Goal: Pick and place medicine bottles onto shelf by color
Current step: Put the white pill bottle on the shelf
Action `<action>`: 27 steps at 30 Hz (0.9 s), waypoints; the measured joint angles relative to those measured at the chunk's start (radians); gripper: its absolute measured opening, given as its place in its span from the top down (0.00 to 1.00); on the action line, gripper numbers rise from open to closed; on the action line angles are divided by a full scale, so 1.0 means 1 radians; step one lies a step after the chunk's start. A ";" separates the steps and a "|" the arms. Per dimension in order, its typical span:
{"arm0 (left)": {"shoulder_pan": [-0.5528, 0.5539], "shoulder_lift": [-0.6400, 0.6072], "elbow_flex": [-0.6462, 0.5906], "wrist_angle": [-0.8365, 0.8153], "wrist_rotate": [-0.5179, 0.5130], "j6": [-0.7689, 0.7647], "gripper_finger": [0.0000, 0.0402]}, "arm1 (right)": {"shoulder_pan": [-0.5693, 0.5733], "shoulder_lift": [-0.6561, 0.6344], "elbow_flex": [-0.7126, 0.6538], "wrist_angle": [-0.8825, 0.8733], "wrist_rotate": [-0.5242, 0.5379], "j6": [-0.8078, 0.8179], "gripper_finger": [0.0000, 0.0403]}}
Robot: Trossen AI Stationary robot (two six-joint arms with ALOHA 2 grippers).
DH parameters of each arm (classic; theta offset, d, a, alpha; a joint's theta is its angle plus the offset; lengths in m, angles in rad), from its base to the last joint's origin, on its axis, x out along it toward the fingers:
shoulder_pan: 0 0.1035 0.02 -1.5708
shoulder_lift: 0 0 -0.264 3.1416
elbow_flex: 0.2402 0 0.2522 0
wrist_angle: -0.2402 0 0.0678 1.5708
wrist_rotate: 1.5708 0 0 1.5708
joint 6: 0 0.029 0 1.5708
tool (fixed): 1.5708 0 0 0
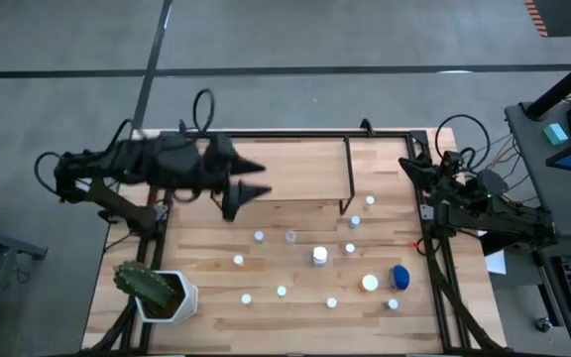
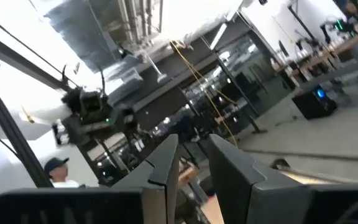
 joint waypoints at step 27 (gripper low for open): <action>-0.177 -0.003 -0.141 0.052 -0.040 0.020 0.34 | 0.225 0.435 0.488 -0.148 -0.124 -0.161 0.81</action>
